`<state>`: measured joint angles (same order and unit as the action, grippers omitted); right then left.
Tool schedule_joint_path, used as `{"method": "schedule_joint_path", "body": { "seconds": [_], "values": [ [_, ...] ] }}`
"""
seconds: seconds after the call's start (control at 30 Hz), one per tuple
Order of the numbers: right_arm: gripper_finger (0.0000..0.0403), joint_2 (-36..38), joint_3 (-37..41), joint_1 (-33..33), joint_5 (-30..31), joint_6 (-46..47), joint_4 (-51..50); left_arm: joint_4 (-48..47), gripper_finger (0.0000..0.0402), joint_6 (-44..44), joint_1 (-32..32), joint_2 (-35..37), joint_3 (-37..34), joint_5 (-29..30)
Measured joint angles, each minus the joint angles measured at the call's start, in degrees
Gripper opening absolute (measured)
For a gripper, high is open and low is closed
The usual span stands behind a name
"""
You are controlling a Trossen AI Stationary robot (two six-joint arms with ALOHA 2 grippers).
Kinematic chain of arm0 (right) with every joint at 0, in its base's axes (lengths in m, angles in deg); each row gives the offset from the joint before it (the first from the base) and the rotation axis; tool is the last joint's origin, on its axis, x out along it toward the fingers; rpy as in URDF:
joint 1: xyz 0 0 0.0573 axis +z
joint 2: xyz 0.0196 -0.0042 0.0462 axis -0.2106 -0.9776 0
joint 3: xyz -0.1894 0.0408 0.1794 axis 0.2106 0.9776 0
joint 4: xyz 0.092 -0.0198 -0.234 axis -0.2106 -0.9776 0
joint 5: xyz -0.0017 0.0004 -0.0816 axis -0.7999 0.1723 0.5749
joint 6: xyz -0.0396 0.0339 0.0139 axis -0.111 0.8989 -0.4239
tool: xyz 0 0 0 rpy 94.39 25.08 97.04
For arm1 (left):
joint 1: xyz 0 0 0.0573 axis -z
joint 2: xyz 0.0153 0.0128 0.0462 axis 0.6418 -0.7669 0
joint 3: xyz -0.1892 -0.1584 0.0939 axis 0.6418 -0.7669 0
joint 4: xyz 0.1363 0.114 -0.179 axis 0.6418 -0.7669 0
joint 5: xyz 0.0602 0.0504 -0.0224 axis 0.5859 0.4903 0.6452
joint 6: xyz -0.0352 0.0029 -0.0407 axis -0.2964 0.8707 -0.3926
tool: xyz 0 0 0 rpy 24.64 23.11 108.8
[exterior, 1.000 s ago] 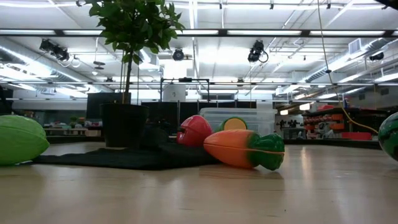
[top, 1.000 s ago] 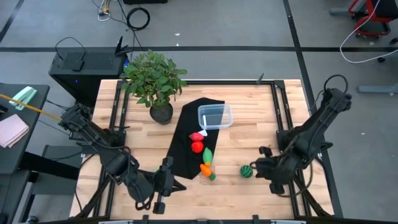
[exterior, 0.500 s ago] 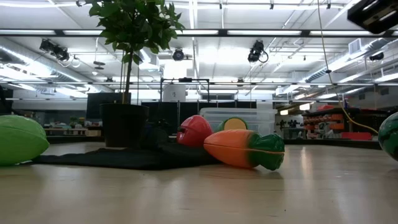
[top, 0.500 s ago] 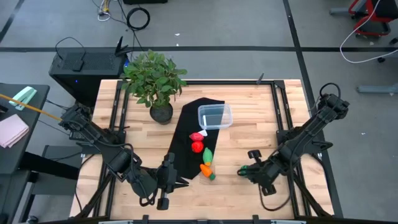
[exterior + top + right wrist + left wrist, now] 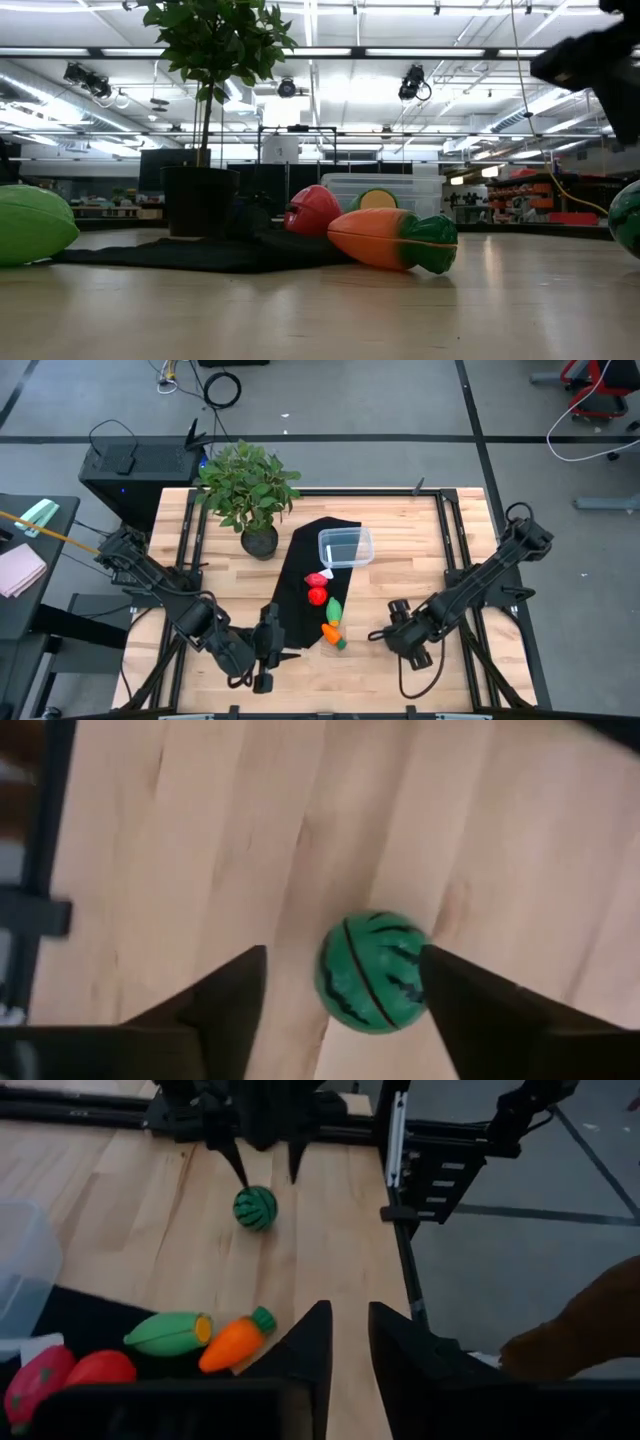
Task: Pick and placing Produce into tupperware
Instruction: Put the watermelon into the transparent bin
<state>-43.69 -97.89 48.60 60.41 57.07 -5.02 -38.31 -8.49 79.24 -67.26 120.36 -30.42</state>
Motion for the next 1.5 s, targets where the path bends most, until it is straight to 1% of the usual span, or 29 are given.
{"method": "schedule_joint_path", "body": {
  "seconds": [0.17, 0.4, 0.6, 0.77, 0.97, 1.2, 1.37, 1.5],
  "values": [
    [0.0326, -4.87, 0.02, 0.08, -0.42, -4.25, -2.39, -0.89, 0.0088, -2.39, 0.0, 0.0, 0.0, 0.0],
    [0.0349, -7.88, 0.04, 0.05, -0.33, -7.17, -3.32, -0.87, 0.0089, -3.07, 0.04, 0.0, 0.0, 0.0],
    [0.0348, -9.18, 0.04, 0.05, -0.81, -6.73, -3.21, -0.87, 0.0085, -3.08, 0.04, 0.0, 0.0, 0.0],
    [0.0346, -9.52, 0.44, 0.07, -2.6, -6.84, -2.87, -0.87, 0.009, -3.08, 0.04, 0.0, 0.0, 0.0],
    [0.0344, -9.43, 1.14, 0.08, -7.91, -7.43, -4.79, -0.91, 0.0094, -3.08, 0.04, 0.0, 0.0, -0.01],
    [0.0343, -8.78, 1.14, -0.07, -8.42, -7.43, -8.95, -1.29, 0.009, -3.09, 0.02, 0.0, 0.0, 0.0],
    [0.0343, -7.16, 1.14, -0.41, -12.83, -2.29, -14.62, -1.68, 0.0096, -3.13, 0.02, 0.0, -0.02, 0.0],
    [0.0343, -1.64, 1.11, -0.25, -13.09, 3.08, -15.88, -1.87, 0.0099, -3.19, 0.0, 0.0, -0.02, 0.0]
  ]
}}
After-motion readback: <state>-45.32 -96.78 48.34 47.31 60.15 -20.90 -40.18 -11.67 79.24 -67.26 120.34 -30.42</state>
